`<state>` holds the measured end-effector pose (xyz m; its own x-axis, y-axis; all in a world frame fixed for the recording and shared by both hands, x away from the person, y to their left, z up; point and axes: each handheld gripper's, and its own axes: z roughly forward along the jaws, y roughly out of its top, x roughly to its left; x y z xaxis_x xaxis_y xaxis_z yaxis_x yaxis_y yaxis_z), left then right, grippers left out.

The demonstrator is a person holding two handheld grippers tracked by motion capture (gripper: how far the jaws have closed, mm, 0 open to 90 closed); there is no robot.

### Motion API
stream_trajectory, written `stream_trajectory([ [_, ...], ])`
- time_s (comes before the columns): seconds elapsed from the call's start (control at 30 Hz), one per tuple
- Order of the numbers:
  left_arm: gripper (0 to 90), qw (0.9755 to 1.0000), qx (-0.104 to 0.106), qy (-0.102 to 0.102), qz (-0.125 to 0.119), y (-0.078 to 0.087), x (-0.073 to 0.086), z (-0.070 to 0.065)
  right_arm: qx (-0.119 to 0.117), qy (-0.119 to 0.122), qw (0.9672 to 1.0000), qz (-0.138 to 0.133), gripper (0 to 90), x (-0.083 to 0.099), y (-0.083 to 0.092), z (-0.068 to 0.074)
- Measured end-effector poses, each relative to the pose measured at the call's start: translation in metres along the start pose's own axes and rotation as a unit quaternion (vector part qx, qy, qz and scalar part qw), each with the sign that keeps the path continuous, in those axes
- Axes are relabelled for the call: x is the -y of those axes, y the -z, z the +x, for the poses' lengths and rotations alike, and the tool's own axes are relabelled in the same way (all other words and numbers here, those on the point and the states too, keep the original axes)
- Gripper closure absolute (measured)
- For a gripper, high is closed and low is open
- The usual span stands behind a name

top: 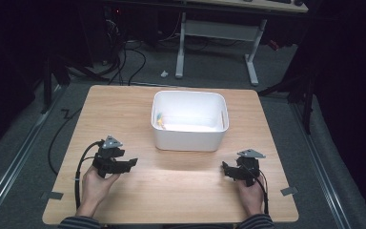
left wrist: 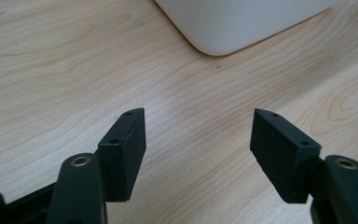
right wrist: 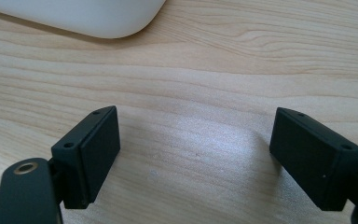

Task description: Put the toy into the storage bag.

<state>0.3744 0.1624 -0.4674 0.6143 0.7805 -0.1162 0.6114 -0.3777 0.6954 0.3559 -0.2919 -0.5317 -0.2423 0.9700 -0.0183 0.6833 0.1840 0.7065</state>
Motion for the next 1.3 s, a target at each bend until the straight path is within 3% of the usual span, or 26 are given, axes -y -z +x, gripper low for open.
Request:
stream_trajectory([
  [0.43,36.0,0.9997,0.011,0.018,0.014,-0.015,0.014,0.0,0.0,0.0,1.0,0.0,16.0,0.0,0.0,0.0],
  [0.7,35.5,0.9996,-0.005,0.018,0.022,-0.025,0.022,-0.002,0.0,0.0,1.0,0.0,16.0,0.0,0.0,0.0],
  [0.77,35.3,0.999,-0.033,0.014,0.025,-0.032,0.028,-0.003,0.0,0.0,1.0,0.0,16.0,0.0,0.0,0.0],
  [0.87,35.0,0.9978,-0.058,0.014,0.029,-0.04,0.036,-0.004,0.0,0.0,1.0,0.0,16.0,0.0,0.0,0.0],
  [0.93,32.4,0.997,-0.076,0.006,0.016,-0.044,0.041,-0.005,0.0,0.0,1.0,0.0,16.0,0.0,0.0,0.0],
  [1.03,30.8,0.9966,-0.081,0.011,0.0,-0.045,0.044,-0.006,0.0,0.0,1.0,0.0,16.0,0.0,0.0,0.0],
  [1.07,29.0,0.996,-0.085,0.009,-0.027,-0.048,0.049,-0.007,0.0,0.0,1.0,0.0,16.0,0.0,0.0,0.0],
  [1.1,27.5,0.9958,-0.084,0.011,-0.036,-0.048,0.051,-0.007,0.0,0.0,1.0,0.0,16.0,0.0,0.0,0.0],
  [1.3,27.3,0.9952,-0.089,0.016,-0.036,-0.048,0.052,-0.007,0.0,0.0,1.0,0.0,16.0,0.0,0.0,0.0],
])
